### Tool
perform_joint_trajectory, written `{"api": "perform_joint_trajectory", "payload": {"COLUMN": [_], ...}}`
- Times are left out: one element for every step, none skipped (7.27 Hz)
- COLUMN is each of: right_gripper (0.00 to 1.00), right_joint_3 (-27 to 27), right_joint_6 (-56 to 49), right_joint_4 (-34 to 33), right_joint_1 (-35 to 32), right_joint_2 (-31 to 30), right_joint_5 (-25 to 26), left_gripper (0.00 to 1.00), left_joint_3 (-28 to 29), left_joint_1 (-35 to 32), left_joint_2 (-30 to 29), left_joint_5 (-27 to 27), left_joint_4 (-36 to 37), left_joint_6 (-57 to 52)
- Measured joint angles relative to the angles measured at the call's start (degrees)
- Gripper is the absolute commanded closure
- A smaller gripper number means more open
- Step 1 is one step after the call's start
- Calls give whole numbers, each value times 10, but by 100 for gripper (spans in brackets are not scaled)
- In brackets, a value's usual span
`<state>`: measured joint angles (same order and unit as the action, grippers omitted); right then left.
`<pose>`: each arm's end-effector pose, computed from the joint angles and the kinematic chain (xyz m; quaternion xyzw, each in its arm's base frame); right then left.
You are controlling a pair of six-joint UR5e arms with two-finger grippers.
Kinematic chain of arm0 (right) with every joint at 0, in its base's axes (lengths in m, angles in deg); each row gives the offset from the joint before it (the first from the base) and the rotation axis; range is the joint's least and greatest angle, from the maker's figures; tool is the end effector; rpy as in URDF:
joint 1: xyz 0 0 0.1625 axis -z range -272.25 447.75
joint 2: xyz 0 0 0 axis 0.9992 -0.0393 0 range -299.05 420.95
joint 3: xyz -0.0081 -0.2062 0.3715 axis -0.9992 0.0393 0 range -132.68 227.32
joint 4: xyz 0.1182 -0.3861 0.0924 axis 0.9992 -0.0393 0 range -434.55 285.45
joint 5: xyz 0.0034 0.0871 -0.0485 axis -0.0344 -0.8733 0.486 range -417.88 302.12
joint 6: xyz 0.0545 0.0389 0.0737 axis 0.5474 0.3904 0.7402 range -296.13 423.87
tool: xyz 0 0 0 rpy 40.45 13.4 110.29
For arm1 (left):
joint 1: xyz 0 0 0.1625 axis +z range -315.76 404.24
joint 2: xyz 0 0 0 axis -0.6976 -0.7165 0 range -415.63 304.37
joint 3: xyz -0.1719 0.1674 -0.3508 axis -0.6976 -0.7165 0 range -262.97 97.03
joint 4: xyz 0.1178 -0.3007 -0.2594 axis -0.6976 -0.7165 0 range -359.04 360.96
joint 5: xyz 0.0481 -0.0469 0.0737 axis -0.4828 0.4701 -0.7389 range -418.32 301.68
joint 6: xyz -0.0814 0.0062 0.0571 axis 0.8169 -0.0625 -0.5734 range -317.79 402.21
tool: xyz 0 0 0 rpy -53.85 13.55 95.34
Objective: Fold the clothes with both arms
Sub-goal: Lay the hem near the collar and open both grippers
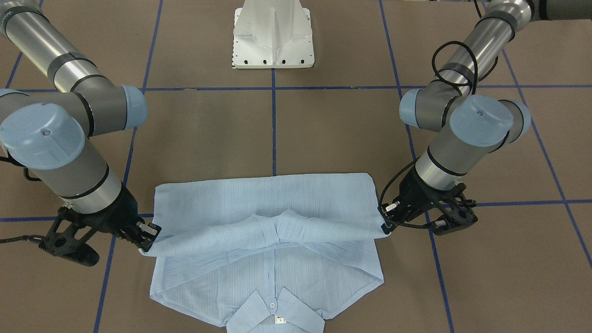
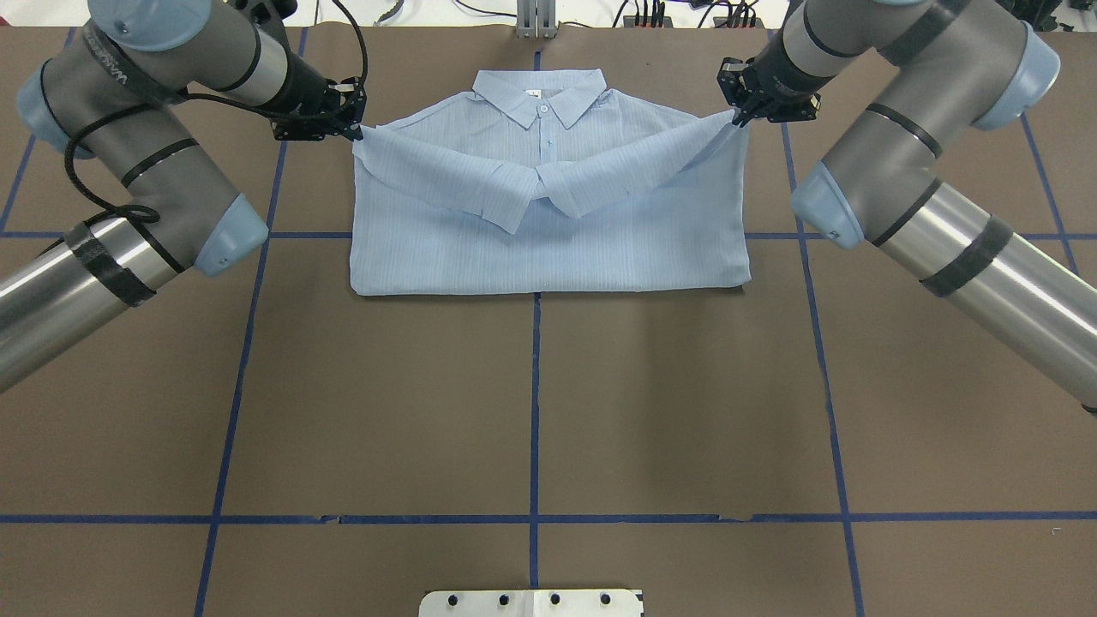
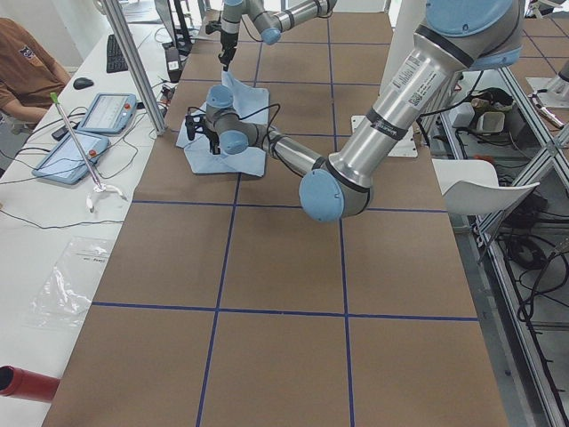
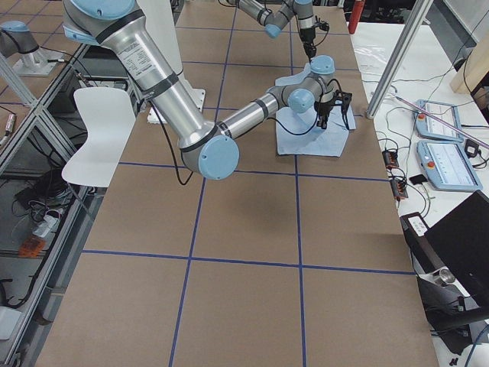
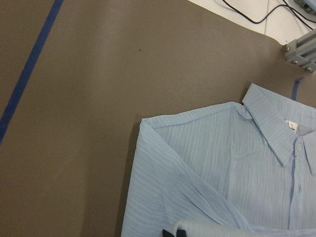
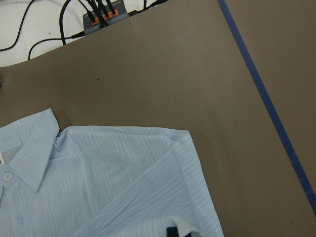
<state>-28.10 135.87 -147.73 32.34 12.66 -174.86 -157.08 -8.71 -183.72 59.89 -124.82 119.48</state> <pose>-0.3619 -0.6800 0.2955 0.0441 -0.4211 0.2065 0.8821 0.3847 -0.6526 0.3108 0.0758 0.5105 -0.1807 0.8372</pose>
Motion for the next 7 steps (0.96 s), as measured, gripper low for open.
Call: {"api": "perform_joint_trajectory", "payload": {"right_gripper": [100,100,100,100,100,100,100], "right_joint_3": [37,61,74,82,86,88,90], "right_joint_6": [-9,-25,-37,-42,-44,-45,-45], "right_joint_4": [18,31,36,38,38,39,39], "right_joint_1": [-1,-4,-8,-10,-10,-9,-8], "right_joint_2": [13,18,20,20,21,22,22], "right_joint_5": [0,0,0,0,-1,-1,0], "left_gripper": [100,100,100,100,100,100,100], "left_joint_3": [26,69,105,128,141,148,151], "left_joint_1": [-1,-1,-1,-1,-1,-1,-1], "left_joint_2": [-9,-25,-39,-50,-55,-56,-56], "left_joint_5": [0,0,-1,-3,-4,-5,-5], "left_joint_4": [-21,-53,-79,-91,-96,-98,-98], "left_joint_6": [0,0,0,0,0,0,-1]}}
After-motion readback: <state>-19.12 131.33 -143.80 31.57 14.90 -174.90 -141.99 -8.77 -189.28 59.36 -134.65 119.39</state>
